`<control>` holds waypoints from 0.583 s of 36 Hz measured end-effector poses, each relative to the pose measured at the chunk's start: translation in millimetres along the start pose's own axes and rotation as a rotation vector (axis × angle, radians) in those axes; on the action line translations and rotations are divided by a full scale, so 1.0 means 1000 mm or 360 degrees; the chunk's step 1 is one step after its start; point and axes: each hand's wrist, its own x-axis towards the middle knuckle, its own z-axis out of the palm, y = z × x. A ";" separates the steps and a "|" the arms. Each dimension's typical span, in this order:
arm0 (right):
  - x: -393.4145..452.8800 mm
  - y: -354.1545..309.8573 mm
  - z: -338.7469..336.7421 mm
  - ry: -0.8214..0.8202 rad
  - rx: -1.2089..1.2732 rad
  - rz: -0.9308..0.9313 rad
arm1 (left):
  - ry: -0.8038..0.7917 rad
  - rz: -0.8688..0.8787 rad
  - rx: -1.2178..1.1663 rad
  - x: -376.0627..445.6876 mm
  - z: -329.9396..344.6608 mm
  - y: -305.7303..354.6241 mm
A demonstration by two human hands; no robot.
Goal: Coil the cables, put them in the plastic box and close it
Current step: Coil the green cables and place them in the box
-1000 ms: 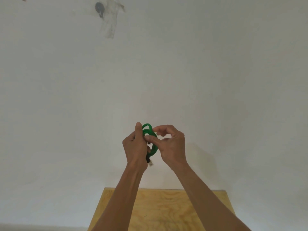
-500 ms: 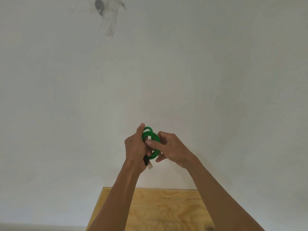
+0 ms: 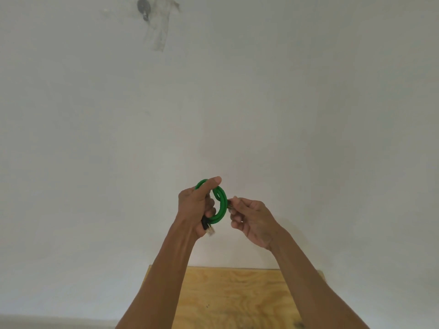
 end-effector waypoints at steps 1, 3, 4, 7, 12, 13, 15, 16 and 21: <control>0.000 -0.001 -0.002 0.0057 -0.0067 -0.0021 | 0.0001 0.0002 0.0029 0.001 -0.002 -0.001; 0.001 -0.004 -0.004 0.0148 -0.0238 -0.0061 | 0.0009 0.0005 0.0056 0.002 -0.005 -0.005; 0.000 -0.006 -0.003 0.0197 -0.0323 -0.0079 | 0.0013 0.0010 0.0066 0.002 -0.006 -0.007; -0.003 -0.007 -0.002 0.0326 -0.0627 -0.0141 | 0.0009 0.0037 0.0075 0.003 -0.007 -0.011; -0.007 0.004 -0.003 0.0354 -0.1508 -0.0298 | -0.0015 0.0036 0.0010 0.006 -0.011 -0.016; -0.008 0.005 0.000 0.0293 -0.1487 -0.0337 | -0.0037 0.0048 0.0029 0.006 -0.011 -0.017; -0.009 0.008 0.008 0.0121 -0.1308 -0.0412 | -0.0100 0.0068 0.0064 0.004 -0.010 -0.020; -0.010 0.009 0.011 0.0060 -0.1235 -0.0437 | -0.0126 0.0063 0.0062 0.004 -0.010 -0.021; -0.012 0.017 0.019 0.0190 -0.1175 -0.0472 | -0.0120 0.0026 0.0073 0.003 -0.013 -0.025</control>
